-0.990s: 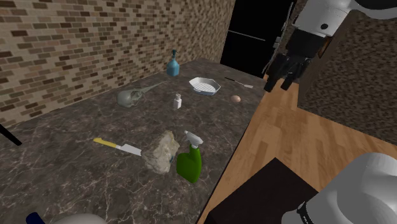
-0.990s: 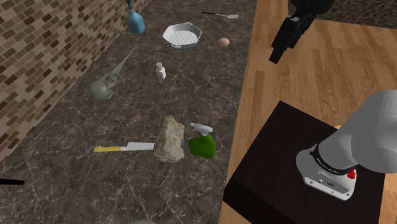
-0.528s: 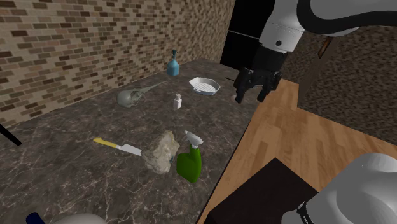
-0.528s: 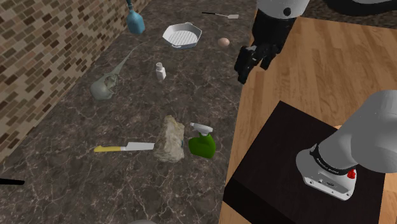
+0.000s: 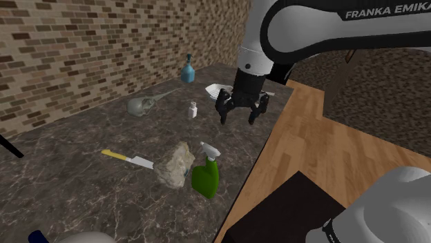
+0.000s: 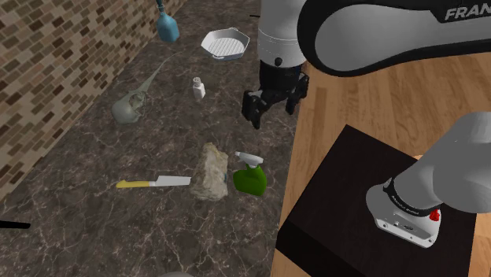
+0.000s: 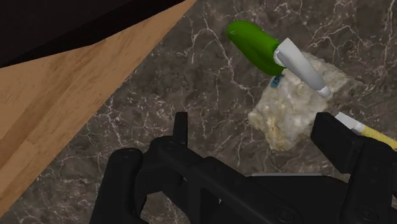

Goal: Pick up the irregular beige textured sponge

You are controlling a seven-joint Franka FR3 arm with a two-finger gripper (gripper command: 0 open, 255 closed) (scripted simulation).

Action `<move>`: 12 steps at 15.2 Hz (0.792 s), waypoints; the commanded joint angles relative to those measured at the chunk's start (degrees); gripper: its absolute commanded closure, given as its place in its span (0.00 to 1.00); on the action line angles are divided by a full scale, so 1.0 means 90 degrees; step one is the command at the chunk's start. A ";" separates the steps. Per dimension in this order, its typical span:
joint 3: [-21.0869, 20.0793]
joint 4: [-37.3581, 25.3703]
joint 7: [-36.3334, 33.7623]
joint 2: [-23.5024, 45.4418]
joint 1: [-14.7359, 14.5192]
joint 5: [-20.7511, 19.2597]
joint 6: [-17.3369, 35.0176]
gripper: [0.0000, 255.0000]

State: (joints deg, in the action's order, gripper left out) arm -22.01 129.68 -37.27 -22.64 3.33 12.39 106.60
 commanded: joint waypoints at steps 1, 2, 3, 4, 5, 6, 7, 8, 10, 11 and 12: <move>-0.0232 -0.0169 -0.0480 0.0497 0.0068 -0.0059 0.0258 0.00; -0.0341 -0.0278 -0.0723 0.0755 0.0095 -0.0112 0.0368 0.00; -0.0445 -0.0394 -0.0969 0.1019 0.0121 -0.0177 0.0473 0.00; -0.0541 -0.0518 -0.1220 0.1290 0.0142 -0.0255 0.0573 0.00; -0.0628 -0.0651 -0.1473 0.1567 0.0157 -0.0346 0.0667 0.00; -0.0702 -0.0792 -0.1729 0.1850 0.0163 -0.0448 0.0754 0.00; -0.0765 -0.0940 -0.1986 0.2137 0.0161 -0.0561 0.0834 0.00; -0.0813 -0.1097 -0.2243 0.2428 0.0147 -0.0681 0.0906 0.00; -0.0864 -0.1436 -0.2750 0.3016 0.0086 -0.0937 0.1024 0.00; -0.0869 -0.1618 -0.2995 0.3310 0.0041 -0.1066 0.1070 0.00; -0.0858 -0.1809 -0.3233 0.3603 -0.0018 -0.1193 0.1106 0.00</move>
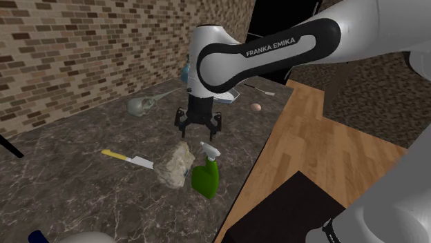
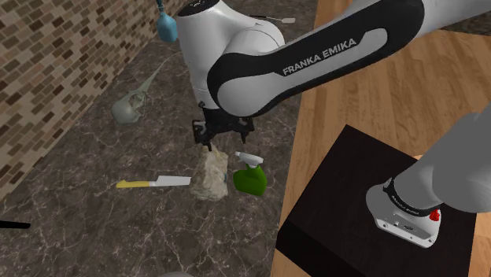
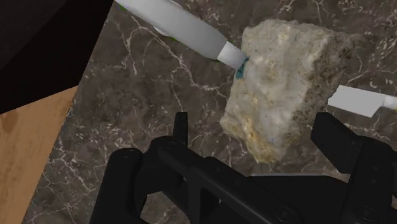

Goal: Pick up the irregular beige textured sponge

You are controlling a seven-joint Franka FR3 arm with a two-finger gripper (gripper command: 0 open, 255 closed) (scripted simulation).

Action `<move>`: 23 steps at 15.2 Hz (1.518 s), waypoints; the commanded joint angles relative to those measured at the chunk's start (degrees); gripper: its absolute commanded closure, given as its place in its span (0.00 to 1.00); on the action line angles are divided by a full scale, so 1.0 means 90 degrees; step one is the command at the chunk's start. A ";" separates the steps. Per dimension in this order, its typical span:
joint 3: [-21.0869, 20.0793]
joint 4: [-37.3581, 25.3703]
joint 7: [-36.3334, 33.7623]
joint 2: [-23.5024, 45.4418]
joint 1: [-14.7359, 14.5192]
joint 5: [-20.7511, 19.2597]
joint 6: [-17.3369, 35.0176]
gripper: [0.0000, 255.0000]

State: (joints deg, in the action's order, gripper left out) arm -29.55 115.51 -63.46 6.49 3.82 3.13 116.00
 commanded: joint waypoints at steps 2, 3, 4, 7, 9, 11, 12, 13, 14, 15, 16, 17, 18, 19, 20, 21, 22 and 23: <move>0.0036 -0.0640 -0.0769 0.0945 -0.0213 -0.0398 0.0108 0.00; 0.0083 -0.0856 -0.0975 0.1230 -0.0297 -0.0502 0.0118 0.00; 0.0136 -0.1080 -0.1170 0.1512 -0.0383 -0.0596 0.0121 0.00; 0.0317 -0.1781 -0.1671 0.2313 -0.0646 -0.0812 0.0087 0.00; 0.0346 -0.1728 -0.1677 0.2399 -0.0667 -0.0846 0.0221 0.00; 0.0371 -0.1681 -0.1686 0.2490 -0.0685 -0.0884 0.0354 0.00; 0.0383 -0.1659 -0.1691 0.2537 -0.0695 -0.0903 0.0419 0.00; 0.0396 -0.1640 -0.1696 0.2585 -0.0704 -0.0923 0.0484 0.00; 0.0410 -0.1621 -0.1701 0.2634 -0.0714 -0.0943 0.0548 0.00; 0.0417 -0.1609 -0.1703 0.2661 -0.0720 -0.0954 0.0585 0.00; 0.0418 -0.1611 -0.1703 0.2662 -0.0720 -0.0955 0.0585 0.00; 0.0420 -0.1615 -0.1701 0.2666 -0.0718 -0.0956 0.0584 1.00; 0.0418 -0.1606 -0.1702 0.2662 -0.0718 -0.0955 0.0589 1.00; 0.0418 -0.1605 -0.1703 0.2660 -0.0719 -0.0954 0.0589 1.00; 0.0419 -0.1609 -0.1701 0.2662 -0.0718 -0.0955 0.0587 1.00; 0.0419 -0.1610 -0.1703 0.2664 -0.0720 -0.0955 0.0587 1.00; 0.0420 -0.1618 -0.1704 0.2670 -0.0722 -0.0957 0.0585 1.00; 0.0420 -0.1623 -0.1704 0.2673 -0.0723 -0.0958 0.0583 1.00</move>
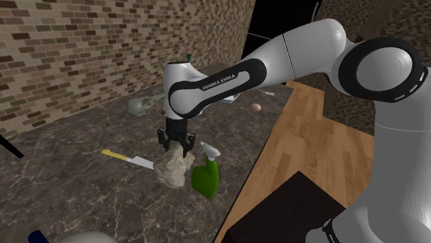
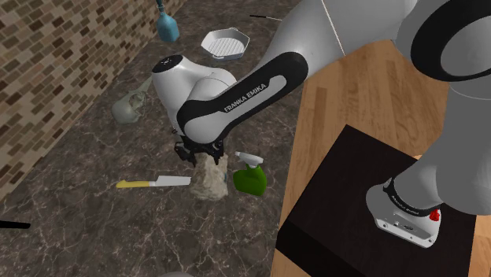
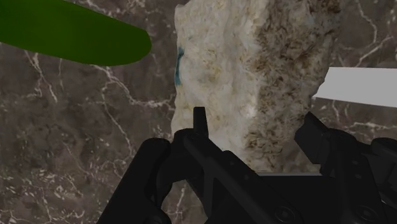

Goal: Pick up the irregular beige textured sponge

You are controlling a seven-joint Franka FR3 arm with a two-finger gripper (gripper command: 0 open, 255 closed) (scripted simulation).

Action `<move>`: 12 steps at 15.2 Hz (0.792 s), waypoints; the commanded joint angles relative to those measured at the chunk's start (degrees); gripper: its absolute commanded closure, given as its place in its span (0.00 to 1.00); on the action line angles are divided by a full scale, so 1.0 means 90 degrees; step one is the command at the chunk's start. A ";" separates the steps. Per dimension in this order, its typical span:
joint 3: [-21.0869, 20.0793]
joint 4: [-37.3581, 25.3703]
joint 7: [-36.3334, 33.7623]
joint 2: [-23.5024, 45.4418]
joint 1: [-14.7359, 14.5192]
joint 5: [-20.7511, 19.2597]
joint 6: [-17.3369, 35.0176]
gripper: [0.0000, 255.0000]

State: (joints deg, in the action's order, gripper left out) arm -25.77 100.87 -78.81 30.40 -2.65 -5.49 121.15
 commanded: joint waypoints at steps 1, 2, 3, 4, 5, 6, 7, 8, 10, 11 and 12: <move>0.0001 0.0003 0.0001 0.0018 -0.0004 0.0000 0.0011 1.00; 0.0001 0.0004 0.0002 0.0019 -0.0003 -0.0001 0.0014 1.00; -0.0002 0.0015 0.0002 0.0006 0.0000 0.0003 0.0012 1.00; -0.0016 -0.0002 0.0007 -0.0043 0.0010 0.0023 -0.0052 1.00; -0.0030 -0.0021 0.0012 -0.0092 0.0020 0.0044 -0.0116 1.00; -0.0043 -0.0042 0.0017 -0.0139 0.0029 0.0063 -0.0181 1.00; -0.0055 -0.0064 0.0021 -0.0185 0.0039 0.0082 -0.0247 1.00; -0.0067 -0.0088 0.0026 -0.0231 0.0047 0.0101 -0.0313 1.00; -0.0091 -0.0139 0.0034 -0.0319 0.0064 0.0139 -0.0447 1.00; -0.0102 -0.0167 0.0038 -0.0362 0.0072 0.0157 -0.0514 1.00; -0.0112 -0.0196 0.0042 -0.0404 0.0080 0.0175 -0.0582 1.00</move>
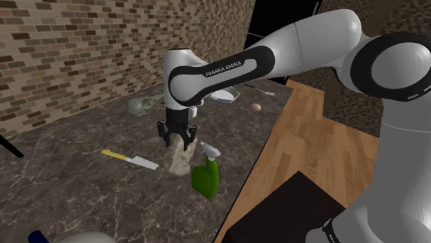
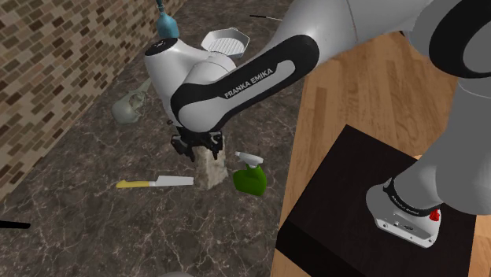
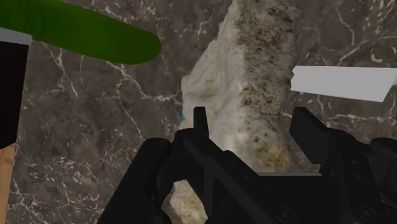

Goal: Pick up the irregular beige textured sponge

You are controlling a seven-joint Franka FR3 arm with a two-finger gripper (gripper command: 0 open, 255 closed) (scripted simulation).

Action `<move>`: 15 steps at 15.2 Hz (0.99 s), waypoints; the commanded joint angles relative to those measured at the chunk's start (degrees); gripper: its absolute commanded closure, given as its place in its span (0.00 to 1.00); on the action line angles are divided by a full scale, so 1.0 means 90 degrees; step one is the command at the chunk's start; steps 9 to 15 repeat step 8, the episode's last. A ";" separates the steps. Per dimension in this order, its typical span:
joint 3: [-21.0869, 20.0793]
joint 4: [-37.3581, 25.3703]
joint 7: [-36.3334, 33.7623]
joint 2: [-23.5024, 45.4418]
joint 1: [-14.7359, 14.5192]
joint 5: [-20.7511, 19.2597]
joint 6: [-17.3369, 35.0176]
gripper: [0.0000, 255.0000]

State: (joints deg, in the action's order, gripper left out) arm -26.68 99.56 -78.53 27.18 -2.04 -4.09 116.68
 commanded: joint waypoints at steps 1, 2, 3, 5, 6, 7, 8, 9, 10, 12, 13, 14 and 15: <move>-0.0021 -0.0081 0.0015 -0.0087 0.0019 0.0036 -0.0154 1.00; -0.0031 -0.0113 0.0018 -0.0127 0.0026 0.0053 -0.0223 1.00; -0.0041 -0.0147 0.0021 -0.0165 0.0032 0.0070 -0.0292 1.00; -0.0059 -0.0219 0.0027 -0.0239 0.0044 0.0102 -0.0433 1.00; -0.0067 -0.0258 0.0029 -0.0275 0.0050 0.0118 -0.0504 1.00; -0.0069 -0.0262 0.0029 -0.0281 0.0051 0.0120 -0.0514 1.00; -0.0069 -0.0263 0.0029 -0.0280 0.0051 0.0120 -0.0515 1.00; -0.0069 -0.0263 0.0029 -0.0280 0.0051 0.0120 -0.0515 1.00; -0.0069 -0.0263 0.0029 -0.0280 0.0051 0.0120 -0.0515 1.00; -0.0069 -0.0263 0.0029 -0.0280 0.0051 0.0120 -0.0515 1.00; -0.0069 -0.0263 0.0029 -0.0280 0.0051 0.0120 -0.0515 1.00; -0.0069 -0.0263 0.0029 -0.0280 0.0051 0.0120 -0.0515 1.00; -0.0069 -0.0263 0.0029 -0.0280 0.0051 0.0120 -0.0515 1.00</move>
